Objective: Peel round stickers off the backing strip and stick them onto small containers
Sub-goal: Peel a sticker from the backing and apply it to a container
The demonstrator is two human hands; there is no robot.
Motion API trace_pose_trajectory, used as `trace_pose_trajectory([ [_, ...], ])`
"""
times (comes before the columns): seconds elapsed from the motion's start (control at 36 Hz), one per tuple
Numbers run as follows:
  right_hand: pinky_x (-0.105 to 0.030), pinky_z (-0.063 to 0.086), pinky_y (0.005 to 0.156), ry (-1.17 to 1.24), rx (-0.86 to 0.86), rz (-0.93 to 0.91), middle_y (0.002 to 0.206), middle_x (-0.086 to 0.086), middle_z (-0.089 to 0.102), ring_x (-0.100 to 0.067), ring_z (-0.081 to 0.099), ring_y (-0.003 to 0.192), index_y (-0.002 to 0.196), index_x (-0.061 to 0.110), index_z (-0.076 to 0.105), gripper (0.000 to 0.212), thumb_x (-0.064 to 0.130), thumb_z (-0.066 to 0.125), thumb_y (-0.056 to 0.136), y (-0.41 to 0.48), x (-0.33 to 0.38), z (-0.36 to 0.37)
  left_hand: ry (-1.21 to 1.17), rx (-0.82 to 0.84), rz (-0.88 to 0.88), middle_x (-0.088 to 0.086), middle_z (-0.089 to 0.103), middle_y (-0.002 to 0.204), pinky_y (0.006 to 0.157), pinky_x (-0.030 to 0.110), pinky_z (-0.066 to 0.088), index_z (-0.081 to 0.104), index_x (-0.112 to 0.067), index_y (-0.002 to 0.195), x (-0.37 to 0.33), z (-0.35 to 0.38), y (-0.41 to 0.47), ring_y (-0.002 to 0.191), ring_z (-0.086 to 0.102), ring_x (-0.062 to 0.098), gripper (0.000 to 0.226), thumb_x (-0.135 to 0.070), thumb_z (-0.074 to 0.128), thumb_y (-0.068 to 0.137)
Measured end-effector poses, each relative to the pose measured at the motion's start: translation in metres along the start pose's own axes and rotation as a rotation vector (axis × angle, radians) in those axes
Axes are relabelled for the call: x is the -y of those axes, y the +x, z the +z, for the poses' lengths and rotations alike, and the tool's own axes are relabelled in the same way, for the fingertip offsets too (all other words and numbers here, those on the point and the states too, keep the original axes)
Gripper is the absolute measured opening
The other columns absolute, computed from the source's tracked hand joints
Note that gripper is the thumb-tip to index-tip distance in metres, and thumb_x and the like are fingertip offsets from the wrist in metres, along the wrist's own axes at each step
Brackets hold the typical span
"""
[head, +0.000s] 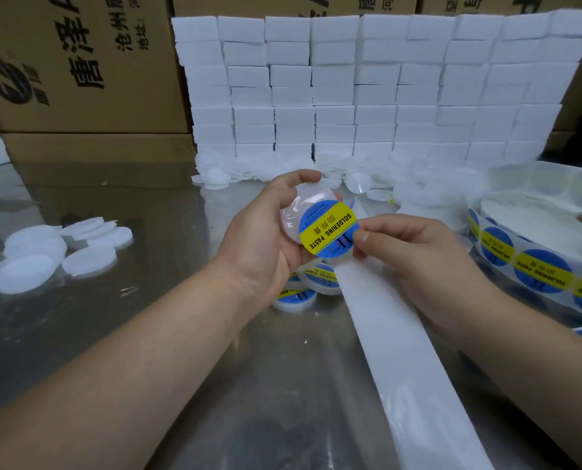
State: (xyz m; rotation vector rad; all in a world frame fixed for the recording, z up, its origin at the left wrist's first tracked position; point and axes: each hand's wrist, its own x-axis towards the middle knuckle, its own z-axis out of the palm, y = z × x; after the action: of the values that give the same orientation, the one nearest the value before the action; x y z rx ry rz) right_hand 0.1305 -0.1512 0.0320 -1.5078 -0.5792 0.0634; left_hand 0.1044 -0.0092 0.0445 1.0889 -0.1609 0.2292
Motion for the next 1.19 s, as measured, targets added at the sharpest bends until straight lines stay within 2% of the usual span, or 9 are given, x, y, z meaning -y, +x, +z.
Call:
trace_pose_trajectory([
  [0.14,-0.014,0.044,0.051,0.037,0.008,0.005,0.053,0.008,0.061,-0.005,0.054,0.052,0.06,0.026,0.074,0.033,0.007,0.059,0.083,-0.002,0.002,0.0,0.05,0.056,-0.025,0.016,0.064,0.096,0.069,0.036,0.055,0.058,-0.017,0.094,0.003,-0.001,-0.002,0.079,0.064,0.027,0.029,-0.016,0.028,0.094],
  [0.36,-0.013,0.044,0.052,0.025,0.034,-0.012,0.053,0.008,0.061,-0.003,0.053,0.053,0.063,0.027,0.075,0.034,0.005,0.058,0.083,-0.001,0.002,0.0,0.148,0.091,-0.003,0.023,0.059,0.112,0.08,0.041,0.053,0.06,-0.02,0.094,0.004,0.001,-0.004,0.085,0.063,0.029,0.024,-0.007,0.04,0.091],
  [0.47,-0.012,0.043,0.051,0.023,0.034,-0.005,0.053,0.009,0.062,-0.002,0.053,0.051,0.064,0.027,0.075,0.034,0.005,0.058,0.083,-0.001,0.002,-0.001,0.168,0.098,0.009,0.023,0.059,0.117,0.076,0.037,0.055,0.059,-0.022,0.094,0.005,0.002,-0.005,0.085,0.064,0.027,0.022,-0.006,0.044,0.091],
  [0.67,-0.011,0.043,0.051,0.024,0.059,-0.013,0.053,0.009,0.063,0.0,0.054,0.05,0.064,0.028,0.075,0.036,0.004,0.056,0.084,-0.002,0.003,0.0,0.191,0.091,0.042,0.015,0.064,0.111,0.073,0.035,0.058,0.06,-0.024,0.094,0.008,0.0,-0.003,0.085,0.065,0.023,0.02,-0.006,0.052,0.088],
  [0.81,-0.01,0.044,0.052,0.019,0.071,-0.028,0.054,0.011,0.064,0.002,0.056,0.052,0.063,0.028,0.075,0.036,0.004,0.056,0.084,-0.002,0.003,-0.001,0.226,0.08,0.06,0.015,0.063,0.114,0.072,0.034,0.057,0.062,-0.026,0.093,0.01,-0.001,-0.002,0.088,0.067,0.023,0.019,-0.01,0.058,0.084],
  [0.94,-0.009,0.044,0.053,0.025,0.083,-0.033,0.055,0.011,0.065,0.003,0.057,0.053,0.064,0.029,0.075,0.038,0.003,0.056,0.084,-0.002,0.003,0.0,0.225,0.09,0.069,0.008,0.069,0.104,0.073,0.034,0.057,0.061,-0.024,0.095,0.011,-0.002,-0.002,0.088,0.068,0.021,0.02,-0.007,0.056,0.086],
  [1.19,-0.01,0.044,0.052,0.041,0.089,-0.021,0.056,0.009,0.066,0.001,0.058,0.053,0.065,0.025,0.075,0.036,0.002,0.055,0.085,-0.002,0.001,-0.001,0.248,0.085,0.081,0.008,0.067,0.108,0.074,0.035,0.057,0.061,-0.025,0.095,0.012,-0.001,-0.003,0.093,0.067,0.022,0.022,-0.005,0.055,0.088],
])
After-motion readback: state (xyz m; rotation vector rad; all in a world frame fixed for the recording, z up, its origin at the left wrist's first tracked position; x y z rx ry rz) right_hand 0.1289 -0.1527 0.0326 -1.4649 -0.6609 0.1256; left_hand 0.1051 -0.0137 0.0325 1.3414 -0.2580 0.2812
